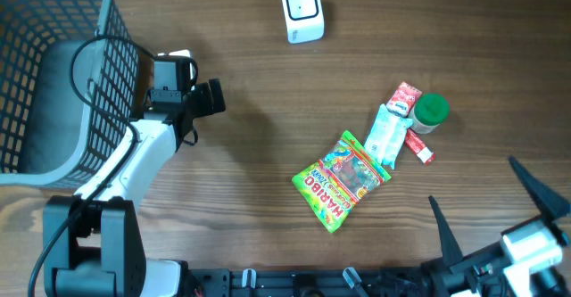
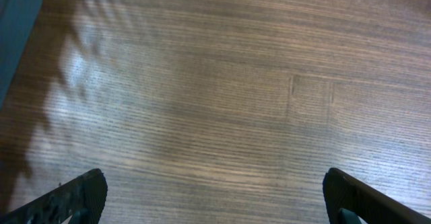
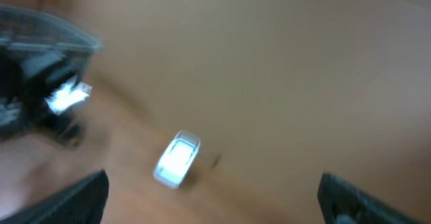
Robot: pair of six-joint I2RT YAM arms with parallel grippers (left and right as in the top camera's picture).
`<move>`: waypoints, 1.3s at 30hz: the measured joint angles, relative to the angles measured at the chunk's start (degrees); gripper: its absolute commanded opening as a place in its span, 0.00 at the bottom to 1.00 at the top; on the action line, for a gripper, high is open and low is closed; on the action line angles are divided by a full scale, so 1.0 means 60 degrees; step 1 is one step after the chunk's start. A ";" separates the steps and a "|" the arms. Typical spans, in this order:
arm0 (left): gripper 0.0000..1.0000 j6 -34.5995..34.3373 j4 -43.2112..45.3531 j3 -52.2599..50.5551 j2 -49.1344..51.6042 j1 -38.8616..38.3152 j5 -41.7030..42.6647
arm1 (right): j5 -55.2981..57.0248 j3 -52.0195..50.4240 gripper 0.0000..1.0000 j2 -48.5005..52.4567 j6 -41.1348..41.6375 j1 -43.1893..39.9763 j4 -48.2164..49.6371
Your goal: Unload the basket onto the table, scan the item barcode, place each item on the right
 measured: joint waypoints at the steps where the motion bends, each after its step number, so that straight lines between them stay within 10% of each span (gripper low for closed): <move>1: 1.00 0.0000 0.0015 0.0000 0.0000 0.0000 0.0004 | -0.0029 -0.0750 1.00 -0.0492 -0.0058 -0.0219 0.0616; 11: 1.00 0.0000 0.0007 0.0000 0.0000 0.0000 0.0004 | -0.0091 -0.8127 1.00 -0.2000 0.2222 -0.1322 0.9668; 21: 1.00 0.0000 0.0007 0.0000 0.0000 0.0000 0.0000 | 0.0124 -0.9562 1.00 -0.2065 0.3493 -0.1596 0.6615; 39: 1.00 0.0000 0.0007 0.0000 0.0000 0.0000 0.0000 | 0.0160 -0.9562 1.00 -0.2069 0.3457 -0.1596 0.6659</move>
